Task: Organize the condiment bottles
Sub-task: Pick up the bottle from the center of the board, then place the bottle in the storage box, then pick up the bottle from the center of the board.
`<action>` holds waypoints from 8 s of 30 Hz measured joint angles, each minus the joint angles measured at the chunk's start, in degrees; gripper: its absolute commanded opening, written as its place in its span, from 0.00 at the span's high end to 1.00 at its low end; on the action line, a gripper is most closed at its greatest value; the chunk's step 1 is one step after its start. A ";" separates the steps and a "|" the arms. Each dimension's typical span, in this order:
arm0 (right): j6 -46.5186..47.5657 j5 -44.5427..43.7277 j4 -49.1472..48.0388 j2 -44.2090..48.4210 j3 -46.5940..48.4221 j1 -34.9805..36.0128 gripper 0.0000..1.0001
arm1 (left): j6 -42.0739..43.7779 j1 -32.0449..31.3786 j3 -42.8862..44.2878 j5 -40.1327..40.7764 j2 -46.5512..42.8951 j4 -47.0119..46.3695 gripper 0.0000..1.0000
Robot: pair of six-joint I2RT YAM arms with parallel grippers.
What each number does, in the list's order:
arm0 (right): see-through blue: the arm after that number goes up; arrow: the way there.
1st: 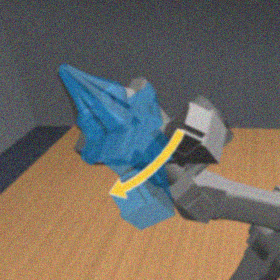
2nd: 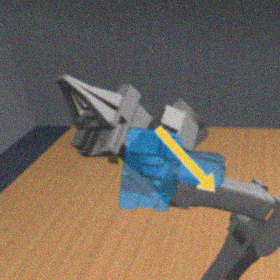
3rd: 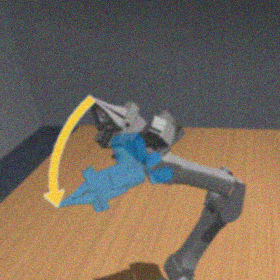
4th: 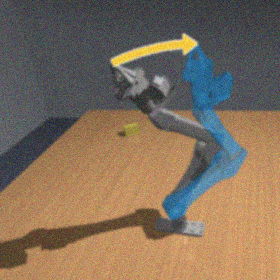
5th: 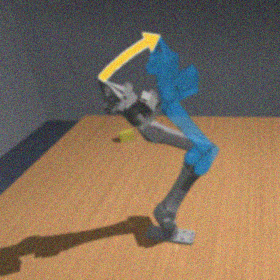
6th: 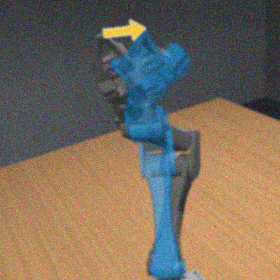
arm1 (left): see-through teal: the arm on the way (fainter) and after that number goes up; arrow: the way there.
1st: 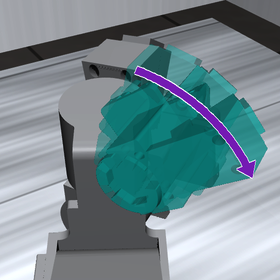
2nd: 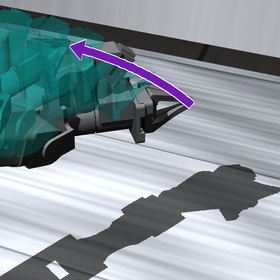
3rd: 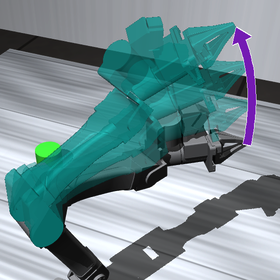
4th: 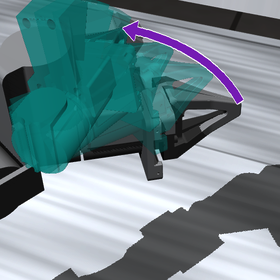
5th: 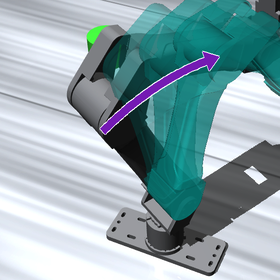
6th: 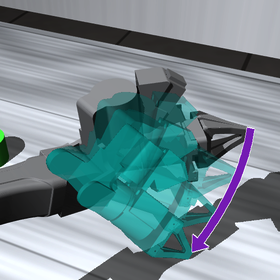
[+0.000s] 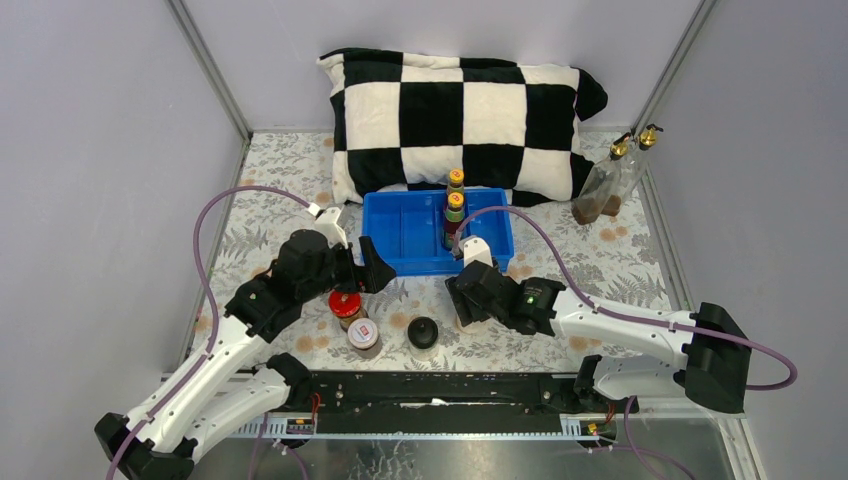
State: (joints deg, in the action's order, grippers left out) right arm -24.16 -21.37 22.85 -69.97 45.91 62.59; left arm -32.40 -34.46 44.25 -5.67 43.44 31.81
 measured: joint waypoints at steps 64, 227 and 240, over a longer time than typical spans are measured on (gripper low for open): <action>10.60 -0.11 8.63 -20.33 39.26 -0.20 0.38 | 0.00 0.00 -2.73 -0.11 -1.09 -1.40 0.08; 11.17 7.28 9.40 -0.98 16.50 7.85 0.08 | 0.07 -0.44 -3.26 -0.96 -3.21 -2.67 0.03; 9.31 7.23 4.46 -1.22 12.28 18.64 0.07 | 0.02 -0.44 -3.26 -0.13 -3.72 -2.58 0.01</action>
State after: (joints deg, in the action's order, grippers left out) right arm -14.85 -14.13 27.31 -71.20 58.19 81.23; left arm -32.38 -34.89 40.99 -5.80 39.72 29.23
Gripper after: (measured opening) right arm 0.928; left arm 0.986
